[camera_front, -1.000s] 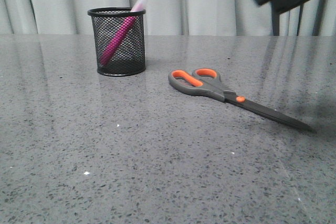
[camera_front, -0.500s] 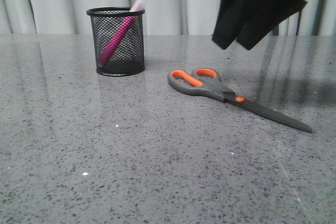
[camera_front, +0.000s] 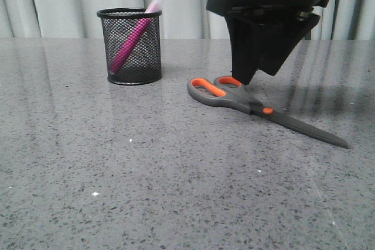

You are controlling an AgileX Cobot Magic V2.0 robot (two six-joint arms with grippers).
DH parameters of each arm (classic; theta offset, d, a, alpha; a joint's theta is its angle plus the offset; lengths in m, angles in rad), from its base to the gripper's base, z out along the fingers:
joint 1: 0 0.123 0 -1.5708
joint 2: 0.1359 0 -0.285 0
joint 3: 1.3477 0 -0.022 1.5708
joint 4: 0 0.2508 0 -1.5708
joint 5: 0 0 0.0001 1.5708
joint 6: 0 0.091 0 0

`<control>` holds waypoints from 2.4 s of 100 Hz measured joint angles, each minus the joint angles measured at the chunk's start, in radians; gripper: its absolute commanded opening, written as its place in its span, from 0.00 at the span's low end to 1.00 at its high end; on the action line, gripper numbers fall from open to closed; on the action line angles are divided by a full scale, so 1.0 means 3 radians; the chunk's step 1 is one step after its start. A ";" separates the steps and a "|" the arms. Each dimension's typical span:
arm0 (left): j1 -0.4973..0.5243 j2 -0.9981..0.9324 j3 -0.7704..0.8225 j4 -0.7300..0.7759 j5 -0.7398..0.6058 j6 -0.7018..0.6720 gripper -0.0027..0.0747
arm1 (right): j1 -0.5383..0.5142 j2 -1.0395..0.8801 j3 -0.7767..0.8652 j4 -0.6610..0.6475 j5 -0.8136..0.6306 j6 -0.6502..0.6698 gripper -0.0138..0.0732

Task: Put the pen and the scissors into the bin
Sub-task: 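Lower the right gripper and grasp the scissors at the pivot, then lift the scissors handles-up and carry them above the mesh cup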

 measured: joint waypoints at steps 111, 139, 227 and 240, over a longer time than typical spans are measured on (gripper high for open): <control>0.0000 0.0000 0.0000 0.0000 -0.0035 0.0000 0.01 | 0.0000 0.0310 -0.0013 0.0035 -0.0166 0.0026 0.54; 0.0000 0.0000 0.0000 -0.0002 -0.0049 0.0000 0.01 | 0.0000 0.0373 -0.0033 0.0035 -0.0173 0.0026 0.54; 0.0000 0.0000 0.0000 -0.0007 -0.0056 0.0000 0.01 | 0.0007 -0.0268 -0.0025 0.0199 -0.0762 0.0026 0.08; 0.0000 0.0000 0.0000 -0.0007 -0.0056 0.0000 0.01 | 0.0007 -0.0551 -0.0011 0.0241 -0.1081 0.0026 0.08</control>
